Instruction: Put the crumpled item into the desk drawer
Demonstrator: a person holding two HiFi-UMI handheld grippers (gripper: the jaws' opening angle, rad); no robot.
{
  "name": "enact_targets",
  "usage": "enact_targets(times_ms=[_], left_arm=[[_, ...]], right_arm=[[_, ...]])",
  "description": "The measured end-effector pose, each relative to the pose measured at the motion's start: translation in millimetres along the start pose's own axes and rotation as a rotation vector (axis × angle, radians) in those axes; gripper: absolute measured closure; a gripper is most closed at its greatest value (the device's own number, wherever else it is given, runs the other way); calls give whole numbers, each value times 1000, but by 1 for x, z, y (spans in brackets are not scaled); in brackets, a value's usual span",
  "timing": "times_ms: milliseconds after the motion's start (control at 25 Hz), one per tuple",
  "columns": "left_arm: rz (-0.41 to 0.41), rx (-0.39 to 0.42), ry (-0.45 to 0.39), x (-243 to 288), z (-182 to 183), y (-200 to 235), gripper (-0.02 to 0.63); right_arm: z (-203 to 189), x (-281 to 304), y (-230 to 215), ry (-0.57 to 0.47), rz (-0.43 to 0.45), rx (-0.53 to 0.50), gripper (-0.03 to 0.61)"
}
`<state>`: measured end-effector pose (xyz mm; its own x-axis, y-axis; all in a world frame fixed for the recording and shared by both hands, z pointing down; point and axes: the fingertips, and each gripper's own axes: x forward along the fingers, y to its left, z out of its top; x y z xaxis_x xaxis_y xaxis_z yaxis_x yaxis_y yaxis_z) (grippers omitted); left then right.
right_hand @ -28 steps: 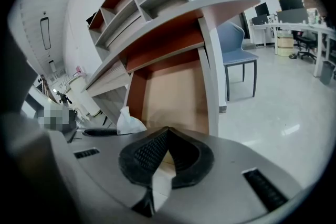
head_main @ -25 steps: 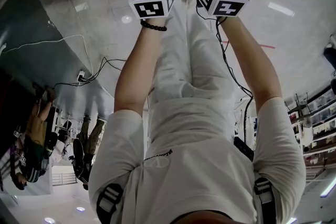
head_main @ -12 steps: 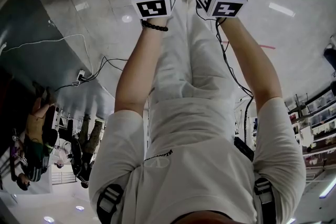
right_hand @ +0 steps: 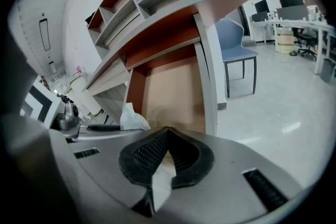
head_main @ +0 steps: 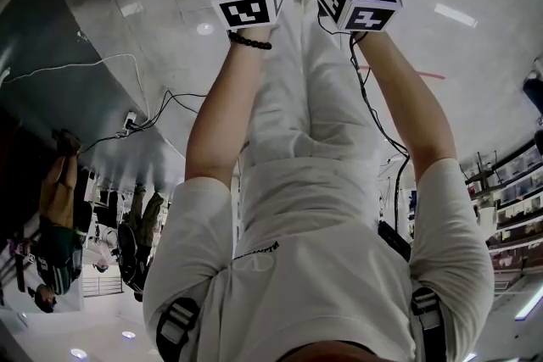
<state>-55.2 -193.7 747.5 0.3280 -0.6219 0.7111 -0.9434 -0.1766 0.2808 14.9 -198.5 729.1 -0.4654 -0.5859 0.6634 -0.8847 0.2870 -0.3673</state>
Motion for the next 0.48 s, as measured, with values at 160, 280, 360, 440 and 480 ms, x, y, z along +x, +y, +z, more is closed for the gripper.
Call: enact_targets(times_ms=[160,280,360,440,480], left_arm=[[-5,-6,5,3,1,0,462],[-2,-8,9,3,1,1,462],[-3,-8,6,3,1,2,462],[-4,-7,5,4,0,3,462],[-4,-8,5,4,0,2,462]], right_arm=[[3,2,-1,-3,2,5,580],[5,3,-1,-3,4,4,580],[5,3,-1,-5,3,3,580],[4,3,-1,-6,0,4,580],[4,3,-2,-7,-1,5,580]])
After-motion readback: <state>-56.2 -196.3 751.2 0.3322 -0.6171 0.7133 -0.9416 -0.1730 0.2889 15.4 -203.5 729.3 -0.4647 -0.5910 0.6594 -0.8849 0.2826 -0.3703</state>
